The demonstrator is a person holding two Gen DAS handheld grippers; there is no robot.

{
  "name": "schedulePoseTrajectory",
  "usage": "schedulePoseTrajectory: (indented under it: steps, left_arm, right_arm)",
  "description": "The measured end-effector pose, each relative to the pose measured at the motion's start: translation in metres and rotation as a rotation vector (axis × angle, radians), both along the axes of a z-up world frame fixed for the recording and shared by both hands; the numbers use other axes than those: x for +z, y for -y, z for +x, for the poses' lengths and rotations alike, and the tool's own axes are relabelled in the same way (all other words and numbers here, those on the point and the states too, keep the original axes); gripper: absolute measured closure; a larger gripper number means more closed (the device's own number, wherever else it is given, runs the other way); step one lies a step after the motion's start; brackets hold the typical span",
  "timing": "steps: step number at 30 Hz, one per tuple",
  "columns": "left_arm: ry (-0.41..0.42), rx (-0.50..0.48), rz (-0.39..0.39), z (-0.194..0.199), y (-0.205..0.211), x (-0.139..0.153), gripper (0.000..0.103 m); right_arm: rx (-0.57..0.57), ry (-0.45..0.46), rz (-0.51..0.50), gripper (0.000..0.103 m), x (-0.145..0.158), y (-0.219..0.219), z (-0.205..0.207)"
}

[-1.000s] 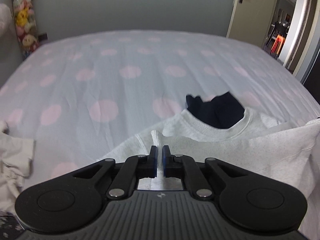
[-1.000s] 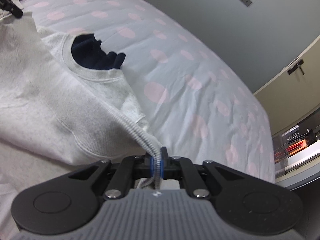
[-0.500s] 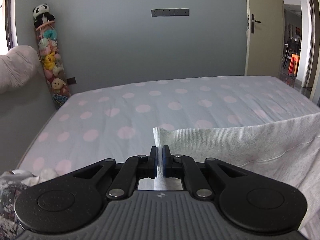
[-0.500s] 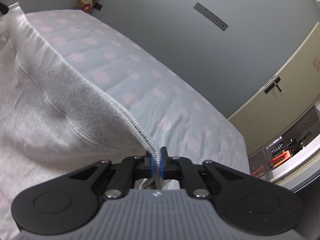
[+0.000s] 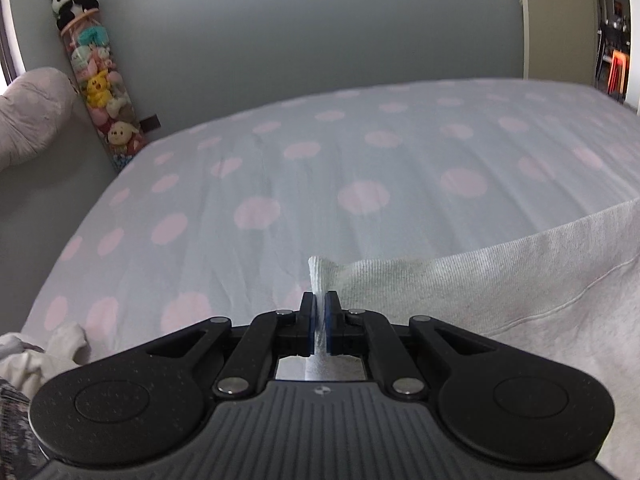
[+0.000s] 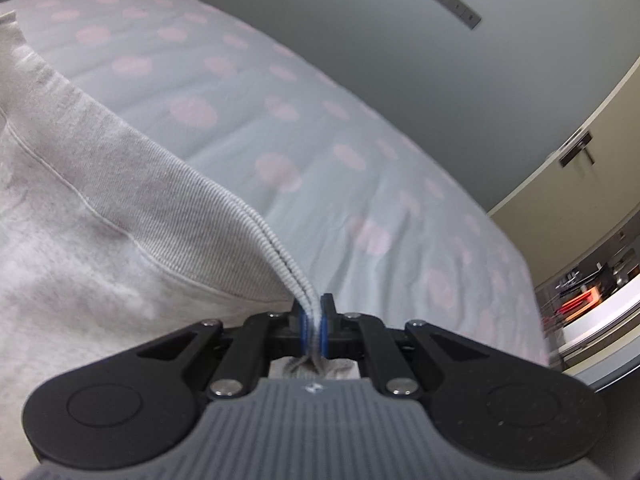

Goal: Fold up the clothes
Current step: 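Lower the hem onto the sweatshirt and open both grippers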

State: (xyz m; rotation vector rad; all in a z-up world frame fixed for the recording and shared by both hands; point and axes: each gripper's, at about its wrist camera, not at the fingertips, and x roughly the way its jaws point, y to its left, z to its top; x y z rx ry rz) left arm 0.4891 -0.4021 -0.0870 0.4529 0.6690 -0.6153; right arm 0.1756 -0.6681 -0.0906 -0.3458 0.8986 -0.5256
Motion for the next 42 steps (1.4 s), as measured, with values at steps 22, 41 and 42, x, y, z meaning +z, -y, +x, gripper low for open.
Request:
schedulePoseTrajectory:
  steps: [22,41,42]
  left_arm:
    - [-0.124,-0.055,-0.076,-0.083,-0.088,0.006,0.061]
    - [-0.269,-0.034,-0.071,-0.157,-0.175,-0.039,0.061]
    - [-0.269,-0.038,-0.061,-0.158,-0.174,-0.040,0.061]
  right_arm:
    - [-0.150,0.205,0.324,0.059,0.011,0.006,-0.111]
    - [0.226,0.124,0.439,0.057,-0.050,-0.044,-0.221]
    - [0.262,0.106,0.420,0.055,-0.050,-0.047,-0.217]
